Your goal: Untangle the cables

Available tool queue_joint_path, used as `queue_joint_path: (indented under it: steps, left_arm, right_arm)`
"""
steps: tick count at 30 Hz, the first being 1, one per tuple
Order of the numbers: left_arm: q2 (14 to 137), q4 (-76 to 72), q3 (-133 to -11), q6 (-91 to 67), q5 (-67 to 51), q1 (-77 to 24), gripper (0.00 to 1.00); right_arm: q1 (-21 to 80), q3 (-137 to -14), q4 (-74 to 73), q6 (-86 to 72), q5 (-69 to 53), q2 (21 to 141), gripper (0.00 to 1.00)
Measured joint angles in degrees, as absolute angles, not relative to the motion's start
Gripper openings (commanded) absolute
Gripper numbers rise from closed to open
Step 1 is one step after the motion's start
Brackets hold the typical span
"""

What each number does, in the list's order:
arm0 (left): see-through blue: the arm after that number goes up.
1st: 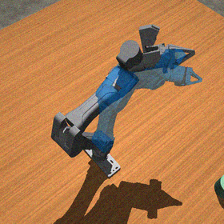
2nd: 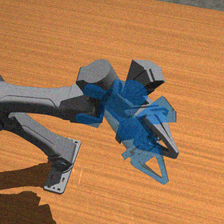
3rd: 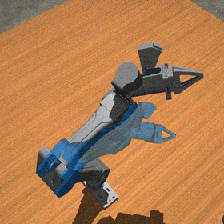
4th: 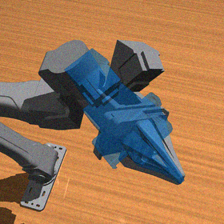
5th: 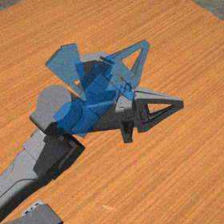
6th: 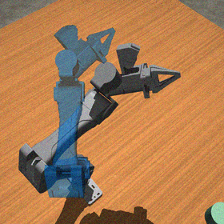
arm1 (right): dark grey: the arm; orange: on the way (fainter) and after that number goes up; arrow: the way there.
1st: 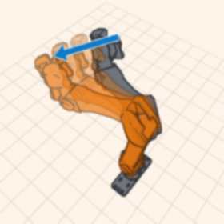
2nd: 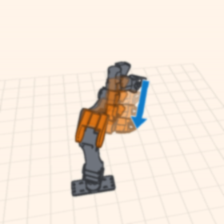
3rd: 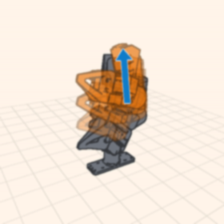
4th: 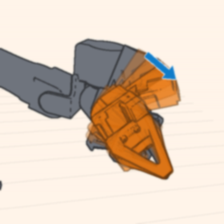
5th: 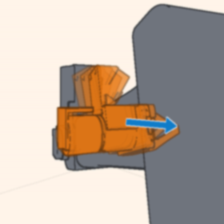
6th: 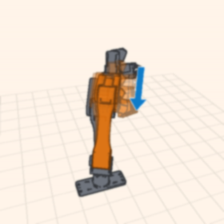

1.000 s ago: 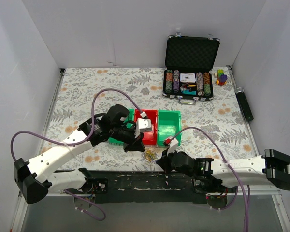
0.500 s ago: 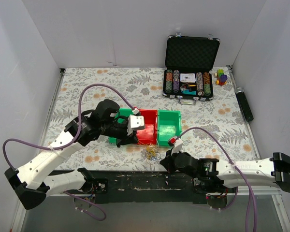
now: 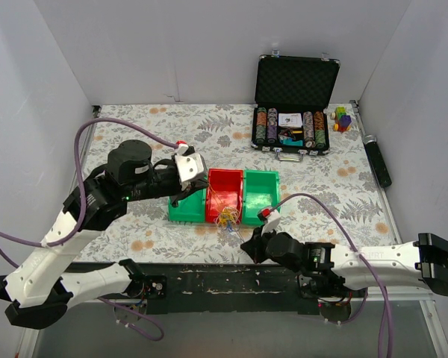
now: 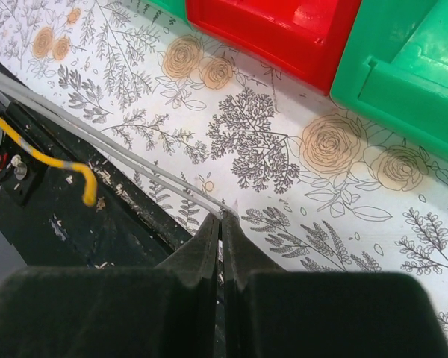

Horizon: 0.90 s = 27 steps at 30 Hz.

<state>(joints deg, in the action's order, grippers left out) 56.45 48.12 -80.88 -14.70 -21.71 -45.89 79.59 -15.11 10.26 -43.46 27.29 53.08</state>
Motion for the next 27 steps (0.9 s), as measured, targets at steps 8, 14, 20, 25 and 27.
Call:
queue_joint_path:
  steps: [8, 14, 20, 25, 27]
  left_arm:
    - [56.1, 48.4, -81.9, -17.3, -19.9, -45.9, 0.00]
    - [50.1, 42.7, -70.5, -20.0, -26.9, -45.6, 0.00]
    - [50.9, 39.4, -63.6, -20.5, -32.4, -45.5, 0.00]
    - [53.1, 38.1, -60.8, -20.6, -35.2, -45.5, 0.00]
    - [53.3, 37.6, -60.5, -20.8, -35.9, -45.5, 0.00]
  right_arm:
    - [79.6, -16.2, 10.3, -43.9, 27.2, 53.7, 0.28]
    - [79.6, -18.1, 2.1, -39.3, 26.6, 49.7, 0.48]
    - [79.6, -24.3, -0.4, -34.4, 25.5, 49.0, 0.53]
    - [79.6, -25.6, 1.4, -32.8, 23.9, 48.1, 0.53]
    - [79.6, -25.6, 1.9, -32.3, 23.7, 48.1, 0.54]
